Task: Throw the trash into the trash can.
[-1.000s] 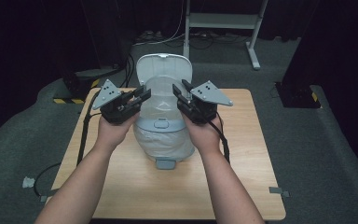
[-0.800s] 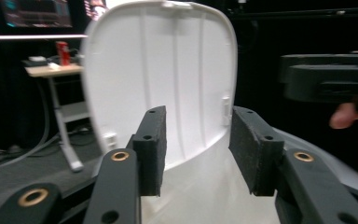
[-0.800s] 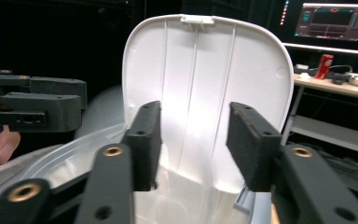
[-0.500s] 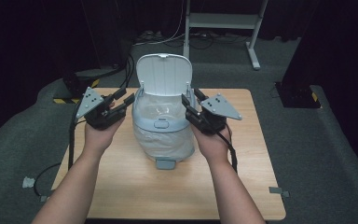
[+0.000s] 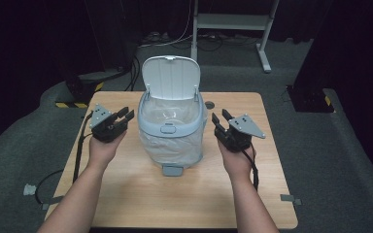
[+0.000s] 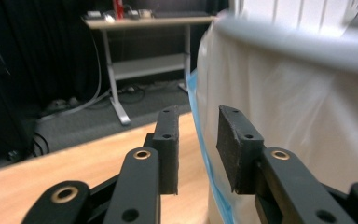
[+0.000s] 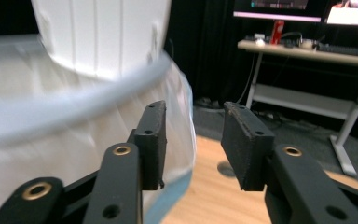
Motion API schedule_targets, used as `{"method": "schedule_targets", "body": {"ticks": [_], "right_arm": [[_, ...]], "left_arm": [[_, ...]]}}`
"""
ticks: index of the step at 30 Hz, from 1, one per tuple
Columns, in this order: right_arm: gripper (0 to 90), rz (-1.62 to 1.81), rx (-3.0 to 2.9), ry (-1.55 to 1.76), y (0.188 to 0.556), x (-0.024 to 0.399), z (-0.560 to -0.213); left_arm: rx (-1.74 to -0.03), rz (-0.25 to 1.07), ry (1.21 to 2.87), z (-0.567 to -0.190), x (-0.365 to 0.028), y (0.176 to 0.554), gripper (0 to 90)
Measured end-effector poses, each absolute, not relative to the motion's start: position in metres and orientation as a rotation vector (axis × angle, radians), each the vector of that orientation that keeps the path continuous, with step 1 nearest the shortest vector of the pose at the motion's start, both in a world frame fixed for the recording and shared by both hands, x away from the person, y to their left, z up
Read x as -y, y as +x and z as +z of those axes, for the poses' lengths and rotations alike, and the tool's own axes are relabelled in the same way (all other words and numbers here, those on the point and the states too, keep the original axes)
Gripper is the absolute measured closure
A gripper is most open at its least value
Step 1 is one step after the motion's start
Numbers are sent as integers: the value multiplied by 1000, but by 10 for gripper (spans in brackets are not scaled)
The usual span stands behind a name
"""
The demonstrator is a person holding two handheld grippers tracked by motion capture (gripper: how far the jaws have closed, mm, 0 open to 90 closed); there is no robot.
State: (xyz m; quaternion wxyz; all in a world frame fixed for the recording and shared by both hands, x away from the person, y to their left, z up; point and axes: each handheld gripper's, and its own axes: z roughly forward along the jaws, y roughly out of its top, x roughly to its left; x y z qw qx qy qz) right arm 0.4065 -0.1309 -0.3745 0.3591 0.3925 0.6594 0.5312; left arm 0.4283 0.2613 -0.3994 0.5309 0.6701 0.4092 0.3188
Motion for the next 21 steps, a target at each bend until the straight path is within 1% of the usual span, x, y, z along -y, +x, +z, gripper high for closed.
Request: {"method": "schedule_targets", "body": {"ticks": [1,2,5,7,9,12,13,14,15,16,17,21], "right_arm": [[613,1370,-1701,1012,406,131,-374],[629,1339,-1710,1014,412,129,-386],[656,1315,-1736,1010,420,124,-401],[672,1323,-1765,1052,425,120,-406],[687,1341,-1780,1080,428,119,-408],[771,1306,-1820,1105,438,109,-417],[771,1306,-1820,1105,438,109,-417],[812,1284,-1838,1097,443,103,-422],[812,1284,-1838,1097,443,103,-422],[854,1274,-1860,1093,447,98,-427],[868,1267,-1868,1087,448,96,-428],[897,1279,-1877,1077,450,88,-430]], "left_arm": [[-976,761,1599,-399,-261,428,696],[-985,743,1610,-406,-259,432,701],[-999,727,1626,-414,-256,438,713],[-1009,706,1629,-419,-254,443,716],[-1011,695,1633,-422,-254,445,742],[-1027,684,1659,-431,-249,454,753],[-1027,684,1659,-431,-249,454,753],[-1046,674,1669,-435,-245,457,758],[-1046,674,1669,-435,-245,457,780],[-1060,669,1678,-438,-241,459,800],[-1059,676,1682,-439,-239,459,819],[-1064,668,1680,-441,-232,460,870]]}}
